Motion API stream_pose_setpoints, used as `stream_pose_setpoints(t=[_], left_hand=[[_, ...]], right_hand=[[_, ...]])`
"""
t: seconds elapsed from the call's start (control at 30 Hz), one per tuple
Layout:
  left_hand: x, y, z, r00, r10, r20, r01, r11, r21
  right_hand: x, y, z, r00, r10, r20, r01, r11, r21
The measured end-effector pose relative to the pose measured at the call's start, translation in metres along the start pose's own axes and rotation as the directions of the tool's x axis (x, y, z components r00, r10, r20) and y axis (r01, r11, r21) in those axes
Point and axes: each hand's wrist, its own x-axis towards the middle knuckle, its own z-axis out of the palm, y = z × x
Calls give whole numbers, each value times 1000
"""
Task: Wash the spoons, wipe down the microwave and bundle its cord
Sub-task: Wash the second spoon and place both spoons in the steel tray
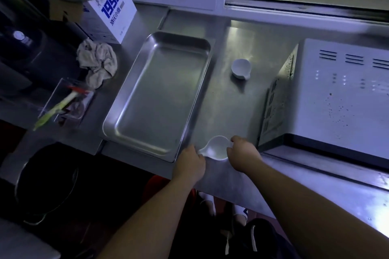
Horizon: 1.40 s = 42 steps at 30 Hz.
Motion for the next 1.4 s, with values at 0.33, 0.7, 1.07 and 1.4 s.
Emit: stream_pose_setpoints(t=[0.33,0.7,1.07,1.4], left_hand=[[28,-5,2,993,-67,97,75,993,-88],[23,13,-13,998,-19,67,29,989,-147],[26,26,-88,996,-77,-50,41,865,-500],[63,-48,-142,957,-281,-67,162,714,-681]], right_hand=[[19,-7,14,990,138,-36,-135,988,72],[14,-5,4,973,217,-80,-195,955,223],[32,-79,-49,956,73,-285,37,931,362],[75,-189,-24,969,-133,-206,180,957,228]])
